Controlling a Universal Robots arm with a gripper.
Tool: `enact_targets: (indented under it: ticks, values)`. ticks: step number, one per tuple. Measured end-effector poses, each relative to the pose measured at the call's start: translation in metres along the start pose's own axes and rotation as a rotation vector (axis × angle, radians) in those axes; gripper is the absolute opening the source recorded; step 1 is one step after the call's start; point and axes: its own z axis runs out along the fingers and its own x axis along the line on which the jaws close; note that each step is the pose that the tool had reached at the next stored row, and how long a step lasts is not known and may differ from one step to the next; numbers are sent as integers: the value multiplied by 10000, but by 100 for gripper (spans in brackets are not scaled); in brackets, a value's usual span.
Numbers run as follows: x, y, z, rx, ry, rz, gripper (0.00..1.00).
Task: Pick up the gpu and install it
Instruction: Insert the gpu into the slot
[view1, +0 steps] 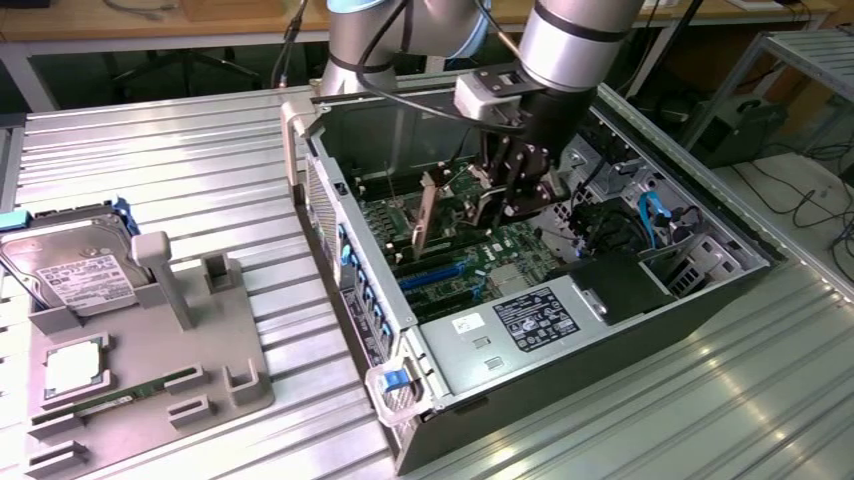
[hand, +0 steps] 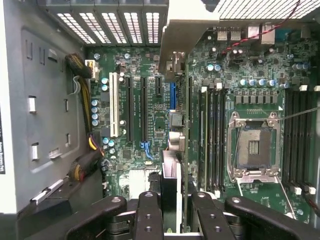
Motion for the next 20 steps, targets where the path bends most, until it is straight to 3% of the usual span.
enact_targets:
  ticks: [8,11,16,20]
  values:
    - [0,44,130,-39,3,174,28]
    - [-2,46,175,-9,1,300,28]
    - [-6,193,268,9,-1,315,28]
    - [-17,196,367,9,-2,350,28]
